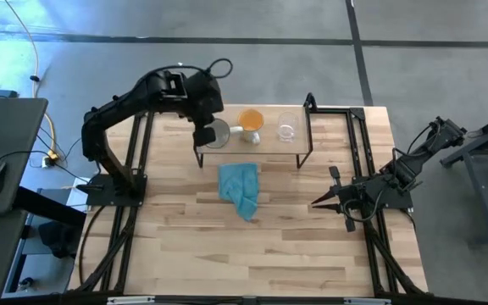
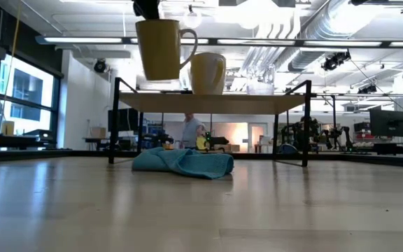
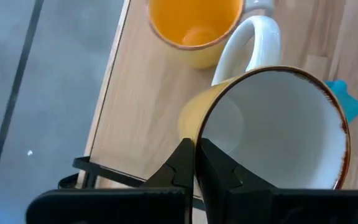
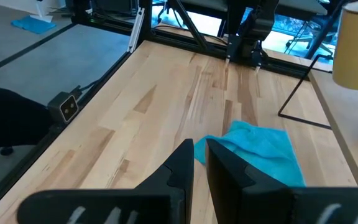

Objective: Stack small to large cups/mugs on shelf
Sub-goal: Put the yellow mug on the shelf

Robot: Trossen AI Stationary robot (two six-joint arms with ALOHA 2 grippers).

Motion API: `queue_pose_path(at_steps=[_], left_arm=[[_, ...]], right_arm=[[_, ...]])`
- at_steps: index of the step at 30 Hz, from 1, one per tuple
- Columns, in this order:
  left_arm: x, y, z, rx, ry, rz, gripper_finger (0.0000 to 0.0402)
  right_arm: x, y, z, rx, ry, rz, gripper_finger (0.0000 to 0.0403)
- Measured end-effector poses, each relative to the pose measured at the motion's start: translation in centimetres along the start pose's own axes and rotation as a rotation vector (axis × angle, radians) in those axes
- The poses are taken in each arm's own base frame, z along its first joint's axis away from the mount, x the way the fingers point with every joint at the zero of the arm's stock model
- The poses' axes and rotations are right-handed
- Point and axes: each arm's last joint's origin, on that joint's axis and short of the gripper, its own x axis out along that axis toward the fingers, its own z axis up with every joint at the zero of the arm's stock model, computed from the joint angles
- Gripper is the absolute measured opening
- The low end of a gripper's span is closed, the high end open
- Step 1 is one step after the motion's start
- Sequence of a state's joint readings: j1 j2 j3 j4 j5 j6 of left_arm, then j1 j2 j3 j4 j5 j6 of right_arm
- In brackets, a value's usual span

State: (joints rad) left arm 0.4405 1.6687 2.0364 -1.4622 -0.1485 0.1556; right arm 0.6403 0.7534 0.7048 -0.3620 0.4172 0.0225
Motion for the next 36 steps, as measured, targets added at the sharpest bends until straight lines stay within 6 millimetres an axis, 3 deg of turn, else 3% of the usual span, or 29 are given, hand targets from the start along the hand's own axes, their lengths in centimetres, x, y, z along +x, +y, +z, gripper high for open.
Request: queue_pose_path(at_steps=[14,23,36], left_arm=[[0.5,4.4,-0.9,-0.093,-0.005,-0.028,0.0],[0.7,5.4,-1.2,-0.119,-0.007,-0.051,0.0],[3.4,7.0,-0.9,-0.176,0.059,-0.069,0.0]], right_arm=[[0.0,0.0,0.0,0.004,0.0,0.0,0.0033],[0.0,0.0,0.0,0.005,-0.001,0.0,0.0033],[0.0,0.0,0.0,0.027,0.0,0.0,0.0033]])
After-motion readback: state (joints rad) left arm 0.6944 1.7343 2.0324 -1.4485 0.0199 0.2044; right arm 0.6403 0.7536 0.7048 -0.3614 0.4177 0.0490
